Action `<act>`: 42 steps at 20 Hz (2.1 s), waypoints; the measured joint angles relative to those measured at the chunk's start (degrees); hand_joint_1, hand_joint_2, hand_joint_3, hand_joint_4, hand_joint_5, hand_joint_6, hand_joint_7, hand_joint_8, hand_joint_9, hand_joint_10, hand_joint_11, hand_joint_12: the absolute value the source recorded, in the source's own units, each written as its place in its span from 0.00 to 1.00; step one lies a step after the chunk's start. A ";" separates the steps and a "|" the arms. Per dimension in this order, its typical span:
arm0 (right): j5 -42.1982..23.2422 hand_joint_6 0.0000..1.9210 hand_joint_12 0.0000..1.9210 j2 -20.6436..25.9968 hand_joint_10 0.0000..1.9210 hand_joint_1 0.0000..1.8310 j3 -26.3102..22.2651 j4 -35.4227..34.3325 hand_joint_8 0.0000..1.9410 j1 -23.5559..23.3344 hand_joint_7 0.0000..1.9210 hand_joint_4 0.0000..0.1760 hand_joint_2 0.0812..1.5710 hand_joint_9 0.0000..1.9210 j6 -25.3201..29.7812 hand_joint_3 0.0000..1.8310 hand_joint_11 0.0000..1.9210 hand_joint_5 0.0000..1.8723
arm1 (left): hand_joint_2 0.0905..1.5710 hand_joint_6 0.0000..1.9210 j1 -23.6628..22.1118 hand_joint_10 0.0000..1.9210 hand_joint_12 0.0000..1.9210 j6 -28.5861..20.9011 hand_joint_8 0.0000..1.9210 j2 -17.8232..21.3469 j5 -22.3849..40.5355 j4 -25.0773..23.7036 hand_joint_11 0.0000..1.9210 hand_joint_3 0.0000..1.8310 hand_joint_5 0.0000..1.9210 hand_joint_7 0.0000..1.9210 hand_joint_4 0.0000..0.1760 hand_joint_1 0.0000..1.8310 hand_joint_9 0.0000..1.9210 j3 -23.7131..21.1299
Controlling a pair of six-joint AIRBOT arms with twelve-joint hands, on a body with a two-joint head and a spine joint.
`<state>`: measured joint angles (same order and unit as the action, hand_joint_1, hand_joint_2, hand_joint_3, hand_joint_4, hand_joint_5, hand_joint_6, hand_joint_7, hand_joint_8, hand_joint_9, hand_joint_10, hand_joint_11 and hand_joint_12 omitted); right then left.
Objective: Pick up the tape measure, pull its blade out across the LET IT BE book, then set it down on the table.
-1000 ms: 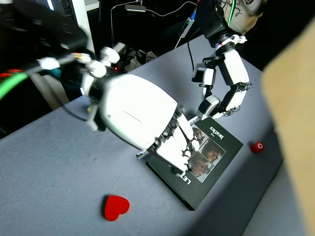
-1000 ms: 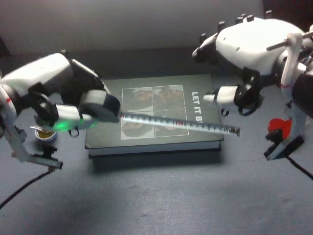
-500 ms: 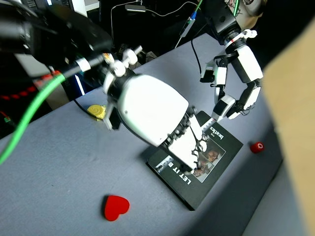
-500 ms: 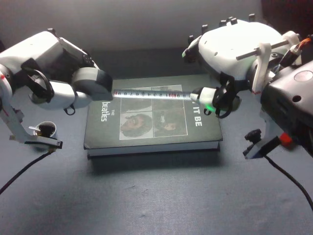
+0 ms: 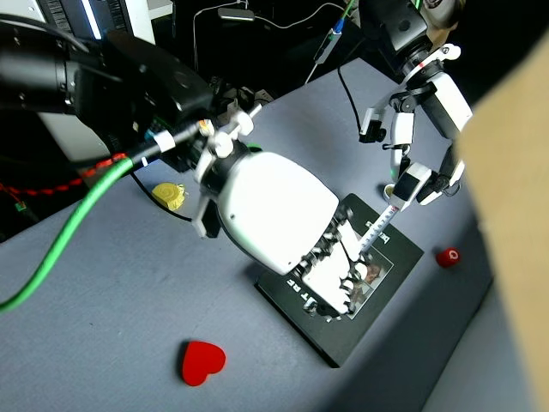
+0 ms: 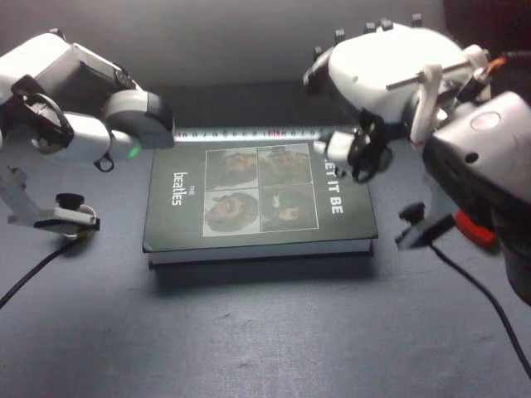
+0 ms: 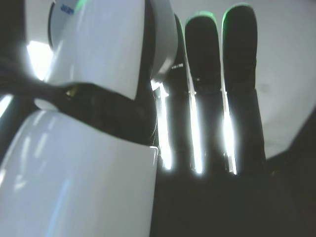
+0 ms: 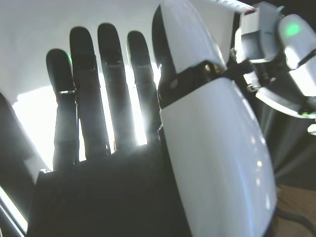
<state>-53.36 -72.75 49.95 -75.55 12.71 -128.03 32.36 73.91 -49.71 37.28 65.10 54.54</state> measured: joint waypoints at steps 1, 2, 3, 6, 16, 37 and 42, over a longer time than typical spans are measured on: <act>0.35 0.01 0.66 -0.44 0.02 0.55 0.90 0.44 0.00 -0.26 0.40 0.00 0.71 0.36 -0.02 0.00 0.12 0.35 | 0.67 0.37 -0.09 0.64 0.57 0.04 0.48 0.00 0.35 0.33 0.43 0.00 0.54 0.55 0.00 0.75 0.47 -0.26; 0.76 0.01 0.65 -0.83 0.02 0.56 1.77 0.42 0.00 -0.31 0.40 0.00 0.71 0.36 0.15 0.00 0.11 0.35 | 0.67 0.38 -0.11 0.63 0.57 0.04 0.47 0.00 0.39 0.98 0.42 0.00 0.55 0.55 0.00 0.75 0.47 -0.42; 1.22 0.01 0.64 -1.29 0.02 0.56 2.78 0.09 0.00 -0.28 0.40 0.00 0.71 0.37 -0.15 0.00 0.09 0.35 | 0.67 0.37 -0.11 0.63 0.57 0.07 0.47 0.00 0.92 1.92 0.43 0.00 0.56 0.55 0.00 0.76 0.47 -0.87; 2.34 0.00 0.63 -2.05 0.01 0.56 4.50 1.01 0.00 0.24 0.40 0.00 0.71 0.37 -0.22 0.00 0.10 0.35 | 0.67 0.37 -0.59 0.63 0.57 0.20 0.47 0.00 1.62 3.76 0.43 0.00 0.56 0.55 0.00 0.76 0.47 -1.51; 4.39 0.00 0.63 -3.69 0.01 0.56 7.78 1.92 0.00 0.81 0.40 0.00 0.71 0.37 0.72 0.00 0.10 0.35 | 0.67 0.37 -0.70 0.62 0.57 0.17 0.47 0.24 2.45 4.87 0.43 0.00 0.56 0.55 0.00 0.76 0.47 -1.77; 4.44 0.00 0.63 -3.80 0.01 0.56 9.31 2.69 0.00 1.88 0.39 0.00 0.72 0.37 0.46 0.00 0.11 0.36 | 0.67 0.38 -0.68 0.63 0.57 0.15 0.47 0.31 2.60 5.64 0.42 0.00 0.55 0.56 0.00 0.75 0.46 -2.36; 4.66 0.00 0.63 -3.80 0.01 0.56 9.33 1.97 0.00 2.49 0.39 0.00 0.72 0.38 0.35 0.00 0.11 0.36 | 0.67 0.38 -0.70 0.63 0.57 0.13 0.47 0.31 2.60 5.64 0.42 0.00 0.55 0.56 0.00 0.75 0.46 -2.43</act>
<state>-48.71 -76.55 59.29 -73.58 15.20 -127.68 31.66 74.04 -49.41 39.88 70.74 52.12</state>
